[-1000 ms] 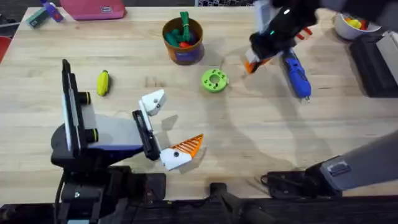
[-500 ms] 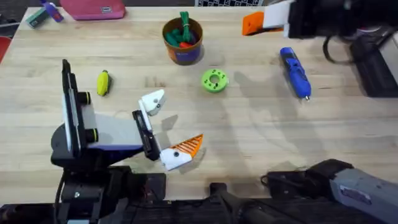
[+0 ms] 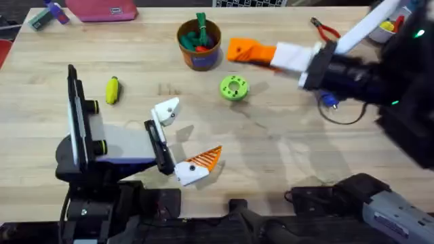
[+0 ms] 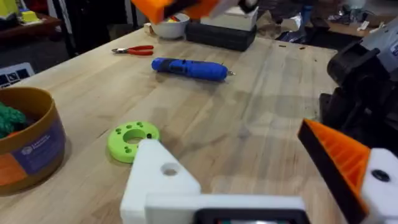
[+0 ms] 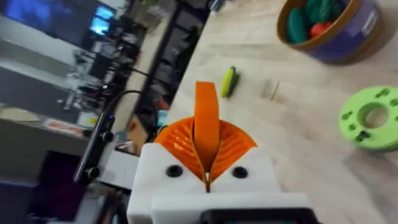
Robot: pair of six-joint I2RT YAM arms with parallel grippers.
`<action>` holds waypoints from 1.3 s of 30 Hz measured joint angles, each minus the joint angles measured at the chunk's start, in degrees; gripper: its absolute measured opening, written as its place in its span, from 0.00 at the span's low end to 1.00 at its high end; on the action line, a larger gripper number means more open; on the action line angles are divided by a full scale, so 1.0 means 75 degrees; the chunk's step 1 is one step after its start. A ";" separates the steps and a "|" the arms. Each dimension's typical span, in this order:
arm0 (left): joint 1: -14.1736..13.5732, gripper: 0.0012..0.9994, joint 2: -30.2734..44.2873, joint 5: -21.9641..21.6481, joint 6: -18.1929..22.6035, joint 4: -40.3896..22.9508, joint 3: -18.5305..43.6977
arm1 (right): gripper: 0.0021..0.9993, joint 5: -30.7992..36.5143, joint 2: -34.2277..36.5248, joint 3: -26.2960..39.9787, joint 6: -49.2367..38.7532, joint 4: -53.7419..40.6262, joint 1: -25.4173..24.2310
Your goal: Pick up the gripper from the table and insert it into the empty holder that is missing its gripper. Then pick up a screw, insert it into the mounting hole, and use the screwdriver to tighten it. Finally, clean up the table by picking up the vegetable and placing it into the bucket.
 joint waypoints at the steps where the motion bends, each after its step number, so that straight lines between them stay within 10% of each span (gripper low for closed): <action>1: 0.0000 0.97 0.0001 0.0000 0.0000 0.0000 0.0000 | 0.01 -0.0185 0.0058 -0.0233 0.0245 0.0338 0.0000; 21: 0.0000 0.97 0.0002 0.0000 0.0000 0.0000 0.0000 | 0.01 -0.4638 0.4350 -0.0649 0.1361 0.4050 0.0000; 39: 0.0000 0.97 0.0000 0.0000 0.0000 0.0000 0.0000 | 0.01 -0.5489 0.5147 -0.0334 0.1759 0.4205 0.0225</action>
